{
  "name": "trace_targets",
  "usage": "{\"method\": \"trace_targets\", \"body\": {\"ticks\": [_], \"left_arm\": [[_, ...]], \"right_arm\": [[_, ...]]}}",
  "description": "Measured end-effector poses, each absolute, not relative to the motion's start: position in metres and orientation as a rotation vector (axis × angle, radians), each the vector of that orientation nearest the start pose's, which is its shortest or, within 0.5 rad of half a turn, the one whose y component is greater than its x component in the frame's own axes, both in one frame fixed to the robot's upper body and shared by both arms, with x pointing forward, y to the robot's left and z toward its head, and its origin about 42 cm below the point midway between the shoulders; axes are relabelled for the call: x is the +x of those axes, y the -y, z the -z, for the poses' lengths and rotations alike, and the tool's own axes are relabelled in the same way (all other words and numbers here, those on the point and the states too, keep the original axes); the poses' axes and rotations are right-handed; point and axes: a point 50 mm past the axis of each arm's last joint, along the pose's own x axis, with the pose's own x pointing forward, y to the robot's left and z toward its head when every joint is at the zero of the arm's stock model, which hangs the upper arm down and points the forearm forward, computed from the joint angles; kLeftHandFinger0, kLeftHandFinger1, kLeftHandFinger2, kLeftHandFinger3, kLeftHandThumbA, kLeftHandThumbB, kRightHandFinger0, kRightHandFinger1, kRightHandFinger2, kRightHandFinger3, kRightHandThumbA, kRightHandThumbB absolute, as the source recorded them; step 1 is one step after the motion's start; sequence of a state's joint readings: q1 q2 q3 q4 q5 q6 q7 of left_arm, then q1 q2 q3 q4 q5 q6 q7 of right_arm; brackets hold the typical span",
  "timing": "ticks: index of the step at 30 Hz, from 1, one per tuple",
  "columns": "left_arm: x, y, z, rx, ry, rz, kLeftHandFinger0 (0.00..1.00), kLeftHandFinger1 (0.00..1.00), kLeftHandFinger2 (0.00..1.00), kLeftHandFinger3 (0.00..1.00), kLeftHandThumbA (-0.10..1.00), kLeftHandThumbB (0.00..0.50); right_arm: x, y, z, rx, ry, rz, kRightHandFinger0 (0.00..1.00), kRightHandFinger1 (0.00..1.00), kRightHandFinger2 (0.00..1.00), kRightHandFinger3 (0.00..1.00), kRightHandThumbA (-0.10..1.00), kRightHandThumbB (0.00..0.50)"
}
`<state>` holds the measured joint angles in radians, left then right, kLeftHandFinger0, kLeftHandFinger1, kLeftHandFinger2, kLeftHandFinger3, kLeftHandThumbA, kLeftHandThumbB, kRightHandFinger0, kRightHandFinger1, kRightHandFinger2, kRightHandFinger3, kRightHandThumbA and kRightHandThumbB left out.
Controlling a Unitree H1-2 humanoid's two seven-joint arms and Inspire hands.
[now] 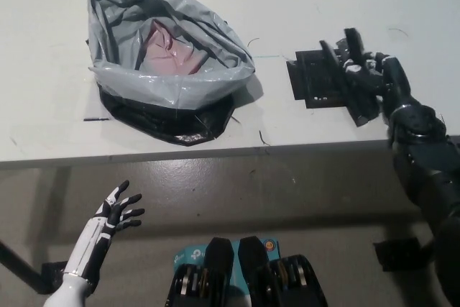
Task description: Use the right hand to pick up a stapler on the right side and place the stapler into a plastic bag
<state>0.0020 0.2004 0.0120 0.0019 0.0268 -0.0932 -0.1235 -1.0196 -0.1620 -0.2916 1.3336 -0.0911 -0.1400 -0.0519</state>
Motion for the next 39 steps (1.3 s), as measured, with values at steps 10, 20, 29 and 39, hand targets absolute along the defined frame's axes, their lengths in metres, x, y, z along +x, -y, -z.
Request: {"method": "trace_targets", "body": {"ticks": [10,20,29,39], "left_arm": [[0.283,-0.273,-0.106,0.234,0.075,0.121,0.8,0.8,0.89,1.0,1.0,0.139],[0.283,-0.273,-0.107,0.234,0.077,0.121,0.78,0.8,0.88,1.0,1.0,0.144],[0.28,-0.274,-0.105,0.235,0.072,0.121,0.78,0.82,0.94,1.0,1.0,0.154],[0.276,-0.274,-0.103,0.234,0.065,0.12,0.77,0.81,0.91,1.0,1.0,0.145]], "right_arm": [[0.549,0.251,-0.18,0.452,-0.22,0.177,0.0,0.06,0.56,0.64,0.28,0.191],[0.555,0.228,-0.189,0.878,-0.274,0.118,0.0,0.12,0.59,0.7,0.33,0.216],[0.579,0.166,-0.255,0.963,-0.278,-0.109,0.0,0.1,0.52,0.61,0.27,0.18],[0.594,0.133,-0.333,0.882,-0.212,-0.264,0.0,0.11,0.53,0.68,0.25,0.213]]}}
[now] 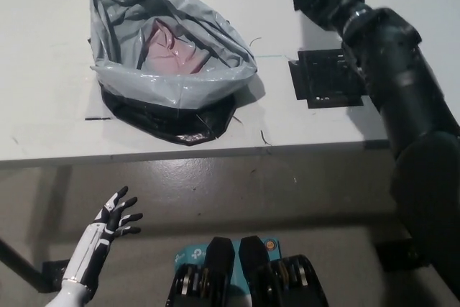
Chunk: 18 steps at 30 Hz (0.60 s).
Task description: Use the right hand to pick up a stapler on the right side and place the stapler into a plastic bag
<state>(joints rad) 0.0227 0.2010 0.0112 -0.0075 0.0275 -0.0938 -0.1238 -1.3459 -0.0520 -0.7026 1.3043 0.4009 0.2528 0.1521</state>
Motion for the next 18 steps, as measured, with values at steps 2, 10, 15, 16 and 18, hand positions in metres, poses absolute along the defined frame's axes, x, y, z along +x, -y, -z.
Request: {"method": "trace_targets", "body": {"ticks": [2,10,15,16,18], "left_arm": [[0.275,-0.274,-0.103,0.234,0.066,0.12,0.76,0.82,0.92,1.0,1.0,0.166],[0.273,-0.273,-0.103,0.234,0.064,0.122,0.75,0.8,0.89,1.0,1.0,0.164],[0.269,-0.273,-0.101,0.234,0.061,0.122,0.75,0.8,0.9,1.0,1.0,0.17],[0.267,-0.273,-0.1,0.234,0.057,0.122,0.75,0.81,0.9,1.0,1.0,0.178],[0.264,-0.273,-0.098,0.233,0.052,0.121,0.76,0.81,0.9,1.0,1.0,0.202]], "right_arm": [[0.594,0.128,-0.337,0.849,-0.212,-0.278,0.0,0.11,0.52,0.64,0.23,0.208],[0.59,0.088,-0.346,0.658,-0.257,-0.344,0.0,0.1,0.51,0.58,0.21,0.223],[0.583,0.057,-0.346,0.578,-0.282,-0.382,0.0,0.13,0.55,0.53,0.12,0.293],[0.58,0.046,-0.343,0.567,-0.293,-0.391,0.0,0.12,0.55,0.35,0.13,0.297],[0.576,0.034,-0.339,0.549,-0.311,-0.398,0.02,0.18,0.67,0.5,0.09,0.287]]}}
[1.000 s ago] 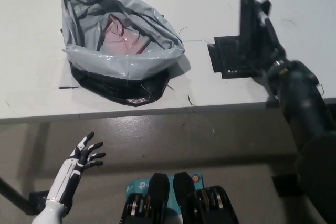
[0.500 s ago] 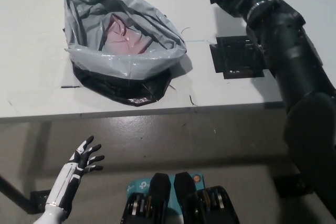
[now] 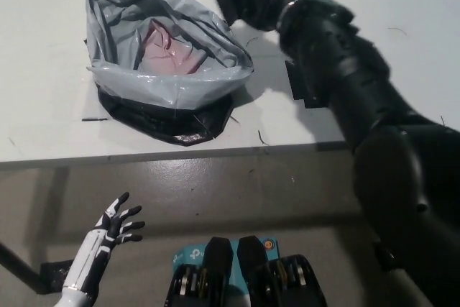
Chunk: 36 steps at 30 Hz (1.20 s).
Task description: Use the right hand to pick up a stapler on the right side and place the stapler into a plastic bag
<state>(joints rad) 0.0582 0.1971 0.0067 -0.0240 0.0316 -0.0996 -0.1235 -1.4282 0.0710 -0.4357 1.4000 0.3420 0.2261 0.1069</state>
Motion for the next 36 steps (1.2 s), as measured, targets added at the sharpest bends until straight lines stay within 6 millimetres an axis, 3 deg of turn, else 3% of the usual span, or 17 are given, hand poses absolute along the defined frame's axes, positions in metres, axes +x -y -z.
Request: {"method": "trace_targets", "body": {"ticks": [1,3,6,10,12,14,15,16,19,22,27,29,30,32,34,35,36], "left_arm": [[0.262,-0.273,-0.098,0.233,0.05,0.121,0.76,0.82,0.89,1.0,1.0,0.214],[0.26,-0.271,-0.099,0.233,0.052,0.124,0.76,0.81,0.88,1.0,1.0,0.213],[0.258,-0.267,-0.099,0.239,0.055,0.135,0.76,0.81,0.88,1.0,1.0,0.208],[0.256,-0.264,-0.099,0.245,0.056,0.144,0.76,0.8,0.88,1.0,1.0,0.194],[0.255,-0.262,-0.099,0.248,0.054,0.149,0.76,0.81,0.88,1.0,1.0,0.195],[0.254,-0.26,-0.098,0.249,0.053,0.155,0.76,0.81,0.88,1.0,1.0,0.195],[0.253,-0.259,-0.098,0.25,0.052,0.161,0.74,0.79,0.86,1.0,1.0,0.193],[0.253,-0.258,-0.098,0.251,0.053,0.163,0.74,0.79,0.86,1.0,1.0,0.193],[0.253,-0.255,-0.101,0.261,0.067,0.172,0.71,0.78,0.85,1.0,1.0,0.177],[0.254,-0.253,-0.102,0.271,0.07,0.178,0.7,0.77,0.86,1.0,1.0,0.176],[0.253,-0.25,-0.103,0.29,0.074,0.191,0.69,0.78,0.86,1.0,1.0,0.19],[0.253,-0.248,-0.104,0.295,0.078,0.195,0.69,0.78,0.86,1.0,1.0,0.167],[0.253,-0.248,-0.104,0.298,0.08,0.197,0.69,0.78,0.86,1.0,1.0,0.167],[0.253,-0.247,-0.105,0.301,0.085,0.2,0.69,0.77,0.86,1.0,1.0,0.165],[0.254,-0.245,-0.108,0.308,0.095,0.206,0.69,0.77,0.86,1.0,1.0,0.166],[0.254,-0.244,-0.108,0.309,0.097,0.207,0.69,0.77,0.86,1.0,1.0,0.166],[0.254,-0.243,-0.11,0.312,0.102,0.211,0.68,0.76,0.85,1.0,1.0,0.166]], "right_arm": [[0.574,0.028,-0.338,0.534,-0.319,-0.399,0.0,0.12,0.59,0.44,0.14,0.283],[0.567,0.009,-0.332,0.492,-0.341,-0.411,0.0,0.1,0.59,0.6,0.1,0.285],[0.557,-0.015,-0.326,0.464,-0.365,-0.427,0.0,0.07,0.54,0.41,0.06,0.298],[0.548,-0.034,-0.32,0.44,-0.386,-0.434,0.0,0.08,0.51,0.39,0.1,0.294],[0.546,-0.036,-0.318,0.415,-0.388,-0.424,0.0,0.11,0.53,0.46,0.11,0.293],[0.546,-0.036,-0.316,0.39,-0.391,-0.412,0.0,0.11,0.53,0.46,0.11,0.294],[0.546,-0.036,-0.315,0.374,-0.395,-0.4,0.0,0.08,0.53,0.58,0.1,0.282],[0.546,-0.036,-0.314,0.368,-0.396,-0.395,0.0,0.08,0.53,0.58,0.1,0.282],[0.547,-0.033,-0.313,0.339,-0.396,-0.365,0.0,0.07,0.59,0.38,0.05,0.285],[0.548,-0.03,-0.313,0.322,-0.397,-0.338,0.0,0.09,0.64,0.27,0.04,0.285],[0.549,-0.027,-0.313,0.286,-0.392,-0.309,0.0,0.12,0.65,0.27,0.05,0.271],[0.55,-0.026,-0.313,0.268,-0.389,-0.3,0.0,0.19,0.71,0.36,0.07,0.276],[0.55,-0.025,-0.313,0.264,-0.389,-0.293,0.0,0.21,0.72,0.34,0.06,0.276],[0.551,-0.023,-0.313,0.262,-0.389,-0.28,0.0,0.29,0.79,0.34,0.21,0.28],[0.552,-0.02,-0.313,0.26,-0.39,-0.263,0.0,0.29,0.78,0.35,0.26,0.281],[0.552,-0.02,-0.314,0.259,-0.389,-0.26,0.95,1.0,1.0,1.0,0.72,0.269],[0.553,-0.018,-0.314,0.257,-0.388,-0.255,1.0,1.0,1.0,1.0,0.74,0.351]]}}
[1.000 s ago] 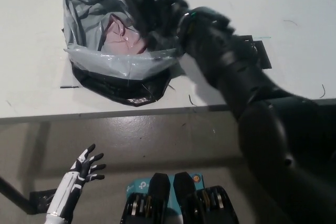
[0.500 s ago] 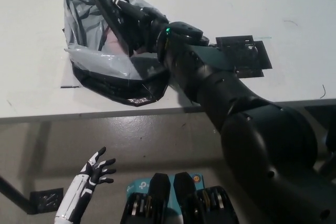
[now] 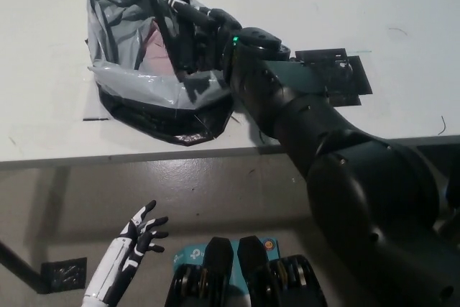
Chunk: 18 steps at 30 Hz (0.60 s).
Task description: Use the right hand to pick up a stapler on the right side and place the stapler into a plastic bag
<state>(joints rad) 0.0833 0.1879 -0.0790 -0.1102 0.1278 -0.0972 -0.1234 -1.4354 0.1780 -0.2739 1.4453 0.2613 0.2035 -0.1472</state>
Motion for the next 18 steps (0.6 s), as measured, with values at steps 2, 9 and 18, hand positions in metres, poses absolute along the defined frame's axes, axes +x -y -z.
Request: {"method": "trace_targets", "body": {"ticks": [2,9,18], "left_arm": [[0.255,-0.2411,-0.1105,0.316,0.107,0.217,0.66,0.74,0.82,1.0,1.0,0.172],[0.2558,-0.238,-0.1108,0.325,0.111,0.229,0.65,0.73,0.81,1.0,1.0,0.171],[0.2593,-0.2369,-0.1134,0.336,0.122,0.234,0.66,0.73,0.81,1.0,1.0,0.165]], "right_arm": [[0.5545,-0.0151,-0.3153,0.253,-0.387,-0.262,1.0,1.0,1.0,1.0,0.77,0.397],[0.5563,-0.013,-0.3182,0.238,-0.366,-0.34,1.0,1.0,1.0,1.0,0.97,0.4],[0.5556,-0.0154,-0.3192,0.174,-0.344,-0.404,1.0,1.0,1.0,1.0,0.98,0.409]]}}
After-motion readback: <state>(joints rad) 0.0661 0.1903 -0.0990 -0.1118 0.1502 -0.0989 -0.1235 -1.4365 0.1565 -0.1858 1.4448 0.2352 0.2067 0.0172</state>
